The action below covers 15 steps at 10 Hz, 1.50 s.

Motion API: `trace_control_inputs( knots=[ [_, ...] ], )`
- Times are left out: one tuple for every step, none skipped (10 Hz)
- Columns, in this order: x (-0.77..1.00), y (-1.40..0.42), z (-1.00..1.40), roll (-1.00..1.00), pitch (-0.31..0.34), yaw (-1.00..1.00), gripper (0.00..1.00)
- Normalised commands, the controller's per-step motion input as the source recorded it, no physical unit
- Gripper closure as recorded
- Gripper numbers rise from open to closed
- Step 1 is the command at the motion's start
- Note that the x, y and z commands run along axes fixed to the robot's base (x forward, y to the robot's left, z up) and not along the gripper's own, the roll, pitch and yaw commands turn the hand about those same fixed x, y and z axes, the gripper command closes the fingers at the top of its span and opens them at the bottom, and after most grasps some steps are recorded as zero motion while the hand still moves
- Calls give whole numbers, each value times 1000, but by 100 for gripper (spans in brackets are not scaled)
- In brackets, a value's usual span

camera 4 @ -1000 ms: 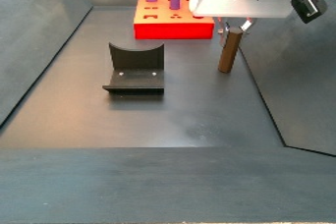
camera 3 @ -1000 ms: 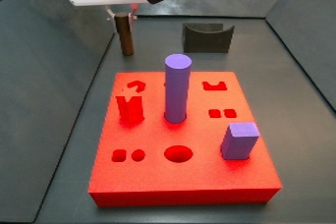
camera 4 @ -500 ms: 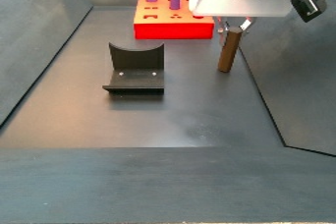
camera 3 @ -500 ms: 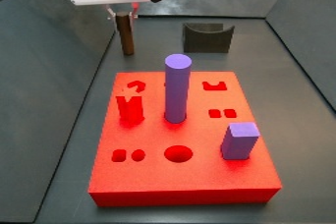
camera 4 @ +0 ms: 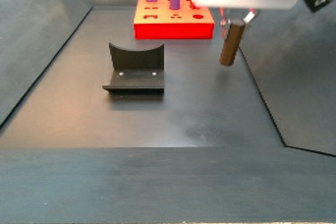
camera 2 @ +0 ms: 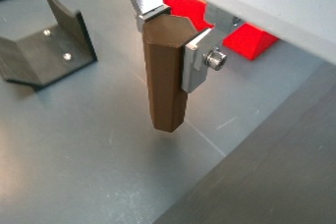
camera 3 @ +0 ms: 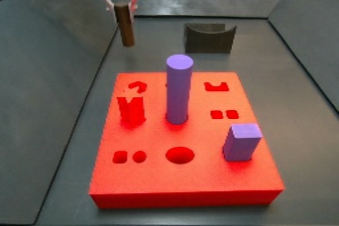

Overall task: Pick up the hexagon object. Move up. Move to above the board. Insert the hexagon object.
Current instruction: Move up, then move to above the board.

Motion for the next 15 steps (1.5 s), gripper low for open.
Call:
trace_control_inputs(
  knots=[
    [0, -11, 482, -6, 64, 29, 100],
    [-3, -10, 291, -5, 62, 24, 100],
    [-104, -197, 1000, 163, -347, 61, 100],
    [-112, -204, 1000, 163, -328, 58, 100],
    [-118, -192, 1000, 159, -261, 49, 100],
    [-115, -184, 1000, 155, -208, 43, 100],
    [-106, -172, 1000, 144, -61, 34, 100],
    [-101, -166, 1000, 139, -15, 34, 100],
    [-94, -151, 1000, 125, 31, 34, 100],
    [-90, -146, 1000, 114, 43, 35, 100],
    [-80, -137, 1000, 96, 56, 37, 100],
    [-74, -130, 1000, 85, 64, 36, 100],
    [-62, -118, 1000, 63, 76, 35, 100],
    [-54, -112, 1000, 48, 85, 33, 100],
    [-45, -98, 1000, 25, 87, 29, 100]
  ],
)
